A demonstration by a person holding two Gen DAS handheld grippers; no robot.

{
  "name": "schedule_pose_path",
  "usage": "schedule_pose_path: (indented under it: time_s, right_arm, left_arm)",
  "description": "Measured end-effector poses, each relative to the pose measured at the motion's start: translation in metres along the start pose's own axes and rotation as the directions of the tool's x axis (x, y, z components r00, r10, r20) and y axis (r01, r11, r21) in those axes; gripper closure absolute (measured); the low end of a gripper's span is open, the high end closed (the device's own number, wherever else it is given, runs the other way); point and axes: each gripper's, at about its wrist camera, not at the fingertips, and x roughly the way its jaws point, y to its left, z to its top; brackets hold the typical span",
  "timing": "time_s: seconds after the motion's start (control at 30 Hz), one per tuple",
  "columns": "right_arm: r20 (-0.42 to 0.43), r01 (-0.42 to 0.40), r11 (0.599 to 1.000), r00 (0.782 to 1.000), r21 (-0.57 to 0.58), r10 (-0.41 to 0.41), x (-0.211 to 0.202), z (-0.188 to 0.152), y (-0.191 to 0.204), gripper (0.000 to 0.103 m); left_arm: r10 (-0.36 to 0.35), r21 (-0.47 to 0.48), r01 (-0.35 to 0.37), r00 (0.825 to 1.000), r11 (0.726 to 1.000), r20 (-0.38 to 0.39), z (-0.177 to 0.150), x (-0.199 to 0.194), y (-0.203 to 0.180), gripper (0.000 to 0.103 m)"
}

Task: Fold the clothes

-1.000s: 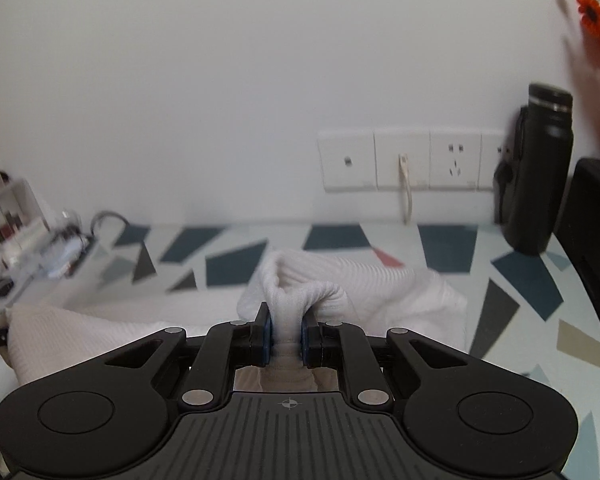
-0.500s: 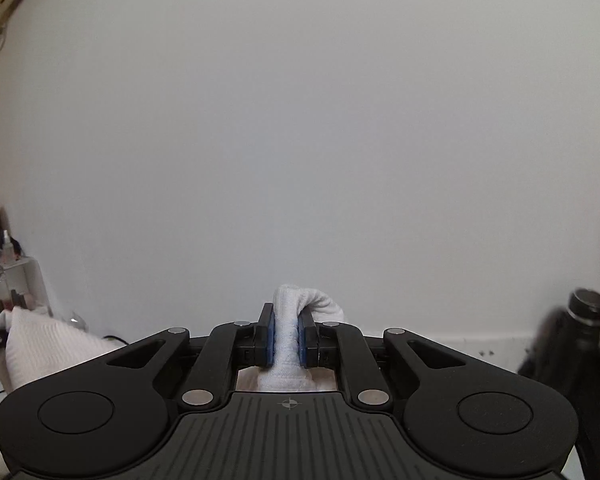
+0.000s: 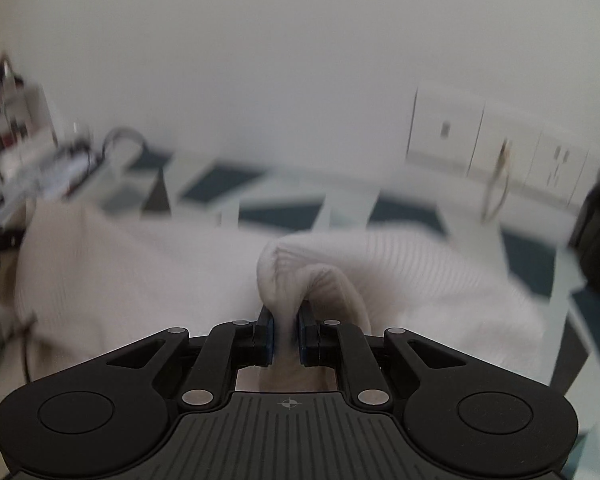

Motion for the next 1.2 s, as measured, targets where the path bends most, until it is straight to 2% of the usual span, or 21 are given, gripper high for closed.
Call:
schedule_pose_path:
  time_s: [0.1, 0.13, 0.2, 0.23, 0.27, 0.3, 0.4, 0.47, 0.57, 0.67, 0.83, 1.03, 1.2]
  right_arm:
    - [-0.034, 0.007, 1.000, 0.999, -0.005, -0.007, -0.004, -0.025, 0.020, 0.092]
    - [-0.028, 0.008, 1.000, 1.000, 0.000, -0.008, -0.005, -0.028, 0.021, 0.087]
    - [-0.017, 0.002, 1.000, 1.000, 0.030, -0.001, -0.013, -0.030, 0.018, 0.074]
    - [-0.008, -0.003, 0.999, 1.000, 0.045, 0.003, -0.017, -0.030, 0.016, 0.069]
    - [0.004, -0.005, 0.998, 1.000, 0.055, 0.005, -0.023, -0.029, 0.012, 0.066]
    - [0.017, -0.006, 0.998, 1.000, 0.062, 0.005, -0.030, -0.028, 0.009, 0.061]
    - [0.066, -0.006, 0.993, 0.998, 0.115, -0.001, -0.054, -0.029, -0.009, 0.052]
    - [0.090, -0.009, 0.984, 0.996, 0.180, -0.007, -0.070, -0.035, -0.026, 0.051]
    - [0.070, 0.023, 0.967, 0.997, 0.255, -0.043, -0.083, -0.052, -0.051, 0.051]
    - [0.032, 0.069, 0.949, 0.996, 0.308, -0.082, -0.092, -0.073, -0.075, 0.052]
    - [-0.018, 0.124, 0.924, 0.992, 0.363, -0.126, -0.106, -0.102, -0.105, 0.052]
    - [-0.020, 0.156, 0.926, 0.987, 0.344, -0.159, -0.138, -0.123, -0.122, 0.052]
    - [-0.063, 0.176, 0.921, 0.984, 0.346, -0.164, -0.153, -0.143, -0.143, 0.052]
  left_arm:
    - [-0.014, 0.008, 0.015, 0.999, 1.000, -0.052, -0.014, 0.012, -0.007, 0.092]
    - [-0.014, 0.015, 0.015, 0.998, 1.000, -0.065, -0.018, 0.014, -0.011, 0.091]
    - [-0.010, 0.025, 0.012, 0.998, 1.000, -0.064, -0.021, 0.014, -0.017, 0.078]
    - [-0.017, 0.025, 0.019, 0.998, 1.000, -0.063, -0.022, 0.012, -0.019, 0.058]
    - [-0.024, 0.015, 0.025, 0.998, 1.000, -0.063, -0.023, 0.009, -0.020, 0.030]
    - [-0.031, 0.007, 0.032, 0.998, 0.999, -0.061, -0.022, 0.006, -0.019, 0.017]
    - [-0.055, 0.003, 0.055, 0.997, 0.998, -0.055, -0.026, -0.009, -0.019, 0.017]
    - [-0.053, -0.002, 0.053, 0.997, 0.999, -0.062, -0.031, -0.022, -0.017, 0.017]
    - [-0.046, -0.035, 0.044, 0.997, 0.998, -0.062, -0.045, -0.040, -0.008, 0.017]
    - [-0.010, -0.084, 0.007, 0.999, 0.996, -0.039, -0.060, -0.060, 0.000, 0.017]
    - [0.097, -0.105, -0.100, 0.995, 0.989, -0.039, -0.075, -0.087, 0.007, 0.017]
    - [0.175, -0.105, -0.178, 0.984, 0.979, -0.030, -0.088, -0.124, 0.003, 0.017]
    - [0.227, -0.110, -0.232, 0.972, 0.966, -0.059, -0.105, -0.150, -0.004, 0.017]
